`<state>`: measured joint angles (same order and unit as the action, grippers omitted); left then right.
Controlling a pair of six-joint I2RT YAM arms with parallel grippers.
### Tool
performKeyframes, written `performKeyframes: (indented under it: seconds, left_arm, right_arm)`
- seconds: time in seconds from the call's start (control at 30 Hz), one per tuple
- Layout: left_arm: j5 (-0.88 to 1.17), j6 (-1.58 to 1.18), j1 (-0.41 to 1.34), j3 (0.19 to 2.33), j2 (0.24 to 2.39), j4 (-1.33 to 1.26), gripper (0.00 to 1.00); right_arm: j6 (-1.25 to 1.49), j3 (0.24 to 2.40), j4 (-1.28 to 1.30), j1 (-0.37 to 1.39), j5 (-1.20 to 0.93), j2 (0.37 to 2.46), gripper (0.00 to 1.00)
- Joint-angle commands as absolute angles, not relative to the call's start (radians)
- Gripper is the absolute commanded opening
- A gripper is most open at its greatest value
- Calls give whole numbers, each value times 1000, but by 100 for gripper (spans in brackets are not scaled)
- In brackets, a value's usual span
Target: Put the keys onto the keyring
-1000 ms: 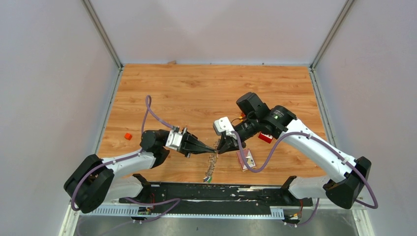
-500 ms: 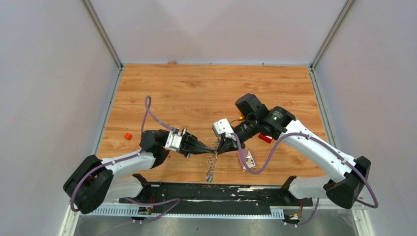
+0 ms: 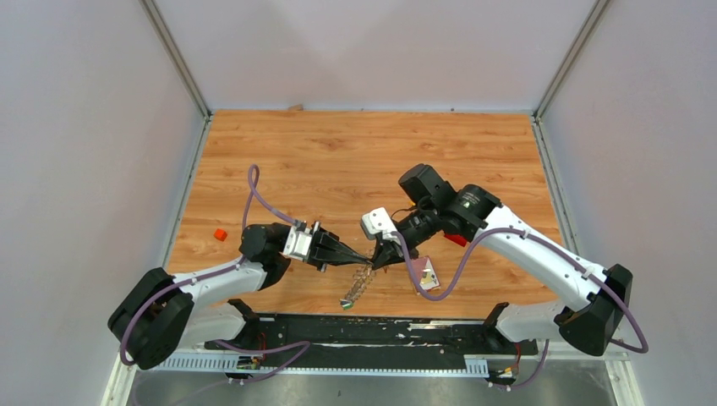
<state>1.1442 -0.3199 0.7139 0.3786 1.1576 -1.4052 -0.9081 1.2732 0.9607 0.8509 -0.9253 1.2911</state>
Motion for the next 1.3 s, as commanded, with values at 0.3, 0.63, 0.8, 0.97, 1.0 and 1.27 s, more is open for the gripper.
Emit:
performKeyframes:
  seconds: [0.3, 0.63, 0.8, 0.97, 1.0, 1.27]
  left_arm:
    - [1107, -308, 721, 384, 1129, -1458, 0]
    - [984, -406, 718, 404, 1186, -1481, 0]
    - [959, -436, 718, 408, 1199, -1491, 0]
    - [944, -456, 718, 408, 1205, -1500, 0]
    - [942, -457, 718, 408, 1206, -1500, 0]
    - [932, -459, 718, 405, 1209, -1499, 0]
  right_arm:
    - [-885, 1276, 884, 864, -874, 1253, 29]
    - [-799, 1161, 714, 837, -744, 1059, 45]
    - [-739, 1130, 633, 810, -749, 1037, 39]
    - [-729, 1119, 613, 810, -734, 1063, 36]
    - [-729, 1118, 612, 810, -737, 1065, 35]
    - [-736, 1120, 626, 809, -767, 1071, 22]
